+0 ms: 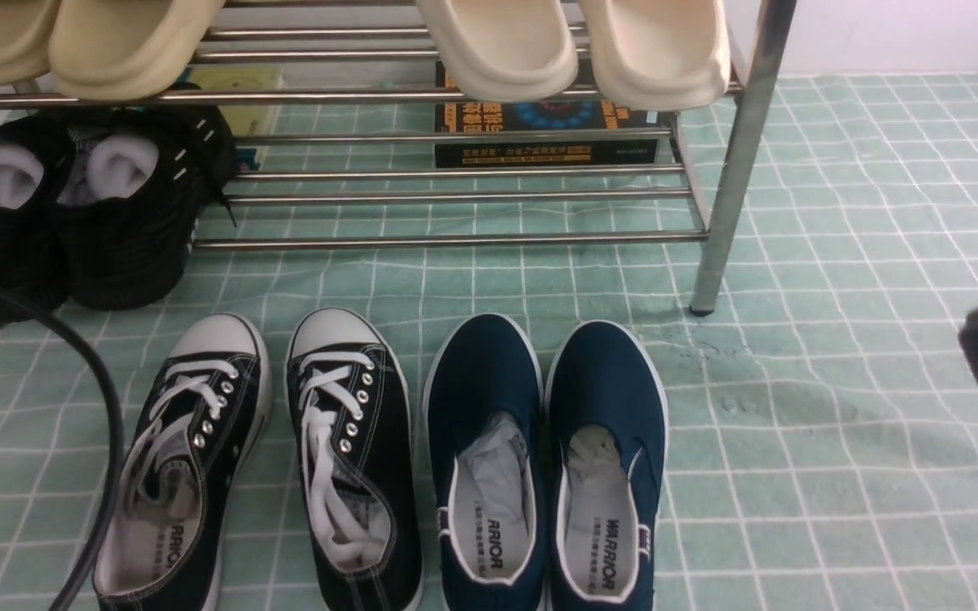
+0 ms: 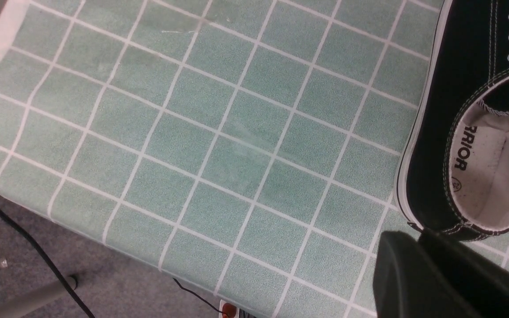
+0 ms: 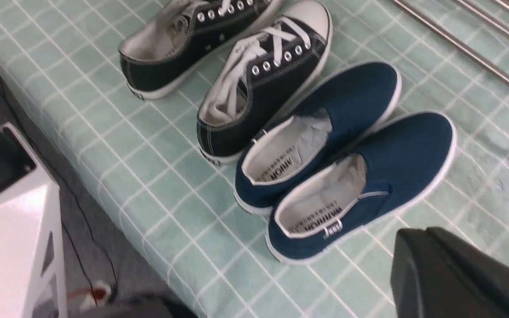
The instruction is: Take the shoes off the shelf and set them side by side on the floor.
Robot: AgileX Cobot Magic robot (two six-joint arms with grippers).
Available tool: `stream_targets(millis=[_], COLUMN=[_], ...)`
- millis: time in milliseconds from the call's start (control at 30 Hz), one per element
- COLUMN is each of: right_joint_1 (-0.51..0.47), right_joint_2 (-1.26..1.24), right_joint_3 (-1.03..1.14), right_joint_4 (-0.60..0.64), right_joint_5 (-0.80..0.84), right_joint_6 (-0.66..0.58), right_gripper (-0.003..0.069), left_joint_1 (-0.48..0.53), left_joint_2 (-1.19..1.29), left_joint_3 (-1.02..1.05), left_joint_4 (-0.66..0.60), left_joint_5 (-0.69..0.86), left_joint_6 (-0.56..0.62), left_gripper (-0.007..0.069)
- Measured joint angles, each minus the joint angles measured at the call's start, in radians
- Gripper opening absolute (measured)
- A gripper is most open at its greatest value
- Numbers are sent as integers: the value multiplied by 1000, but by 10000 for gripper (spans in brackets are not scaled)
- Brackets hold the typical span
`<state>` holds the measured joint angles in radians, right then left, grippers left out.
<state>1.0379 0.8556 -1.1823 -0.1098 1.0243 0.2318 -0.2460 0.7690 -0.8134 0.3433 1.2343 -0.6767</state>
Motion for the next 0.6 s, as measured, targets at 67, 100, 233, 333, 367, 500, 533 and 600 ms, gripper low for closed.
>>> stream_targets(millis=[67, 100, 233, 333, 367, 500, 533, 600], right_joint_1=[0, 0, 0, 0, 0, 0, 0, 0], right_joint_2=[-71, -92, -181, -202, -205, -206, -206, -206], right_joint_3=[122, 180, 402, 473, 485, 491, 492, 492], right_joint_4=[0, 0, -14, -39, -50, -86, -92, -96], right_joint_5=[-131, -195, -460, -548, -566, -597, -598, -599], right_joint_6=[6, 7, 13, 13, 13, 13, 13, 13], right_gripper=[-11, -11, -10, -7, -7, -3, -3, -1], left_joint_1=[0, 0, 0, 0, 0, 0, 0, 0], left_joint_2=[0, 0, 0, 0, 0, 0, 0, 0], left_joint_3=[0, 0, 0, 0, 0, 0, 0, 0], left_joint_4=[0, 0, 0, -1, -3, -4, -6, -7], left_joint_5=[0, 0, 0, 0, 0, 0, 0, 0], left_joint_6=[0, 0, 0, 0, 0, 0, 0, 0], left_gripper=[72, 72, 77, 81, 83, 85, 85, 85])
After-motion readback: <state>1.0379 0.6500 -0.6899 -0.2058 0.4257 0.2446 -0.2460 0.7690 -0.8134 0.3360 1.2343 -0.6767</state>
